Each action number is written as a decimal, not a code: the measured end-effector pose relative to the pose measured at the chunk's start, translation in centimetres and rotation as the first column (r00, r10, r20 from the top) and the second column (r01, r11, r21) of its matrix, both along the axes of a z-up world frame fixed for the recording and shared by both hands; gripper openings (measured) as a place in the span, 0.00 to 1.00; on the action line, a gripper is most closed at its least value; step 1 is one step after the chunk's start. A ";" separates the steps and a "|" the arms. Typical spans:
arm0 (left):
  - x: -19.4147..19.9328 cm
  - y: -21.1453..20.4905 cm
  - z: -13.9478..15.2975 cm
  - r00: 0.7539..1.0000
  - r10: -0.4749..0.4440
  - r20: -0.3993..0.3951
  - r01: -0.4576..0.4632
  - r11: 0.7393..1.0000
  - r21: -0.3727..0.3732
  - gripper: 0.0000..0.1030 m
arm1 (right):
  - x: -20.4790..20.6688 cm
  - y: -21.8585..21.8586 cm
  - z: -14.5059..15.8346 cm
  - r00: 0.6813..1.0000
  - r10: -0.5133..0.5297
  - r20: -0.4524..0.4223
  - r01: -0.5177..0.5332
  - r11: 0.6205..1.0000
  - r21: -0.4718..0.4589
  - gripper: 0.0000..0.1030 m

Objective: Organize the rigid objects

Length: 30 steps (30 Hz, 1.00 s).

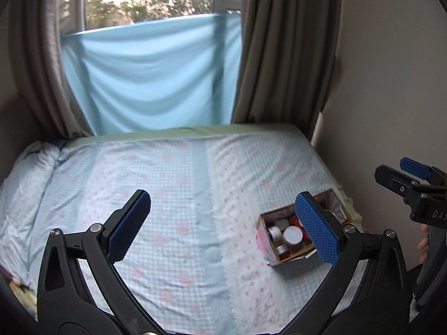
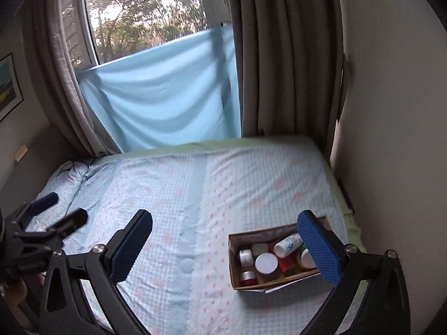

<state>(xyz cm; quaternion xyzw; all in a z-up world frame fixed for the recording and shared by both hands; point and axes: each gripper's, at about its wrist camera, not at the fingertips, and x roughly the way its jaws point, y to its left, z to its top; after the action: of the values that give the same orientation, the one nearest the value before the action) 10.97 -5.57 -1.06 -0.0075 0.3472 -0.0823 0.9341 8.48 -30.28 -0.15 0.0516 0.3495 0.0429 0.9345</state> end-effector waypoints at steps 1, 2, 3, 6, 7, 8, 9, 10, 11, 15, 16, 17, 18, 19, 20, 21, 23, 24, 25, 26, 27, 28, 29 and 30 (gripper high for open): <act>-0.8 0.7 0.2 1.000 0.017 0.015 -0.016 1.000 -0.014 1.00 | -0.8 0.4 0.1 1.000 0.000 0.017 0.000 1.000 -0.013 1.00; -1.7 1.4 0.3 0.999 0.029 0.031 -0.028 0.999 -0.032 1.00 | -1.4 0.7 0.2 1.000 0.001 0.030 0.000 1.000 -0.027 1.00; -2.4 1.9 0.3 0.998 0.038 0.043 -0.036 0.998 -0.043 1.00 | -2.1 1.1 0.2 0.999 0.002 0.047 0.000 0.999 -0.050 1.00; -4.4 2.8 0.0 0.996 0.065 0.068 -0.061 0.997 -0.053 1.00 | -3.5 2.0 0.2 0.996 0.010 0.084 -0.003 0.997 -0.083 1.00; -4.8 3.0 -0.1 0.994 0.071 0.078 -0.067 0.996 -0.056 1.00 | -3.7 2.1 0.3 0.996 0.010 0.092 -0.003 0.997 -0.082 1.00; -5.3 3.2 0.0 0.993 0.078 0.088 -0.073 0.996 -0.058 1.00 | -3.8 2.1 0.3 0.995 0.009 0.098 -0.001 0.997 -0.080 1.00; -5.8 3.3 0.2 0.992 0.084 0.097 -0.078 0.995 -0.059 1.00 | -3.9 2.1 0.4 0.995 0.008 0.101 0.000 0.997 -0.077 1.00; -6.1 3.4 0.3 0.991 0.085 0.107 -0.080 0.995 -0.058 1.00 | -3.9 2.1 0.5 0.995 0.007 0.103 0.000 0.997 -0.074 1.00; -6.6 3.6 0.6 0.989 0.090 0.119 -0.084 0.995 -0.053 1.00 | -3.9 2.0 0.6 0.994 0.007 0.105 0.001 0.997 -0.074 1.00; -7.2 3.5 1.1 0.983 0.098 0.152 -0.093 0.995 -0.040 1.00 | -4.3 2.0 0.8 0.993 0.003 0.115 0.005 0.997 -0.075 1.00; -7.3 3.5 1.1 0.983 0.098 0.156 -0.091 0.995 -0.047 1.00 | -4.3 1.9 0.8 0.993 0.004 0.116 0.005 0.997 -0.074 1.00; -7.4 3.5 1.1 0.983 0.097 0.158 -0.090 0.995 -0.051 1.00 | -4.3 2.0 0.8 0.993 0.006 0.117 0.003 0.997 -0.075 1.00; -7.5 3.5 1.1 0.982 0.097 0.160 -0.089 0.995 -0.052 1.00 | -4.3 2.0 0.8 0.993 0.007 0.118 0.002 0.997 -0.077 1.00; -7.5 3.5 1.1 0.982 0.097 0.161 -0.091 0.995 -0.049 1.00 | -4.4 2.0 0.8 0.993 0.008 0.118 0.001 0.997 -0.077 1.00; -7.5 3.4 1.0 0.982 0.097 0.160 -0.091 0.995 -0.045 1.00 | -4.4 2.0 0.8 0.993 0.008 0.117 0.001 0.997 -0.075 1.00; -7.5 3.4 1.0 0.983 0.096 0.158 -0.091 0.995 -0.042 1.00 | -4.4 2.0 0.8 0.993 0.008 0.119 0.001 0.997 -0.076 1.00; -7.5 3.4 1.0 0.983 0.095 0.159 -0.090 0.995 -0.043 1.00 | -4.4 2.0 0.8 0.993 0.009 0.118 0.000 0.997 -0.075 1.00; -7.5 3.3 1.1 0.983 0.094 0.159 -0.088 0.995 -0.043 1.00 | -4.4 2.0 0.8 0.993 0.009 0.119 0.000 0.997 -0.075 1.00; -7.5 3.3 1.0 0.983 0.094 0.160 -0.089 0.995 -0.043 1.00 | -4.6 2.0 0.9 0.993 0.009 0.121 0.000 0.997 -0.075 1.00; -7.5 3.3 1.1 0.982 0.096 0.162 -0.090 0.995 -0.042 1.00 | -4.6 2.0 0.9 0.993 0.008 0.122 0.001 0.997 -0.075 1.00; -7.5 3.2 1.1 0.982 0.096 0.163 -0.090 0.995 -0.041 1.00 | -4.6 2.0 0.7 0.993 0.008 0.122 0.001 0.997 -0.075 1.00; -7.5 3.2 1.1 0.982 0.095 0.164 -0.089 0.995 -0.041 1.00 | -4.6 2.0 0.7 0.992 0.008 0.123 0.001 0.997 -0.074 1.00; -7.5 3.2 1.0 0.982 0.095 0.163 -0.089 0.995 -0.041 1.00 | -4.6 2.0 0.7 0.992 0.007 0.123 0.002 0.997 -0.073 1.00; -7.4 3.1 1.0 0.982 0.094 0.162 -0.088 0.995 -0.041 1.00 | -4.6 1.9 0.7 0.993 0.007 0.121 0.002 0.997 -0.072 1.00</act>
<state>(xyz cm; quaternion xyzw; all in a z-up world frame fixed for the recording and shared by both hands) 3.52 -2.43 -0.09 -0.0325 0.2671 -0.0458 0.9620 3.91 -28.33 0.52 0.0150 0.2933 0.0345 0.9553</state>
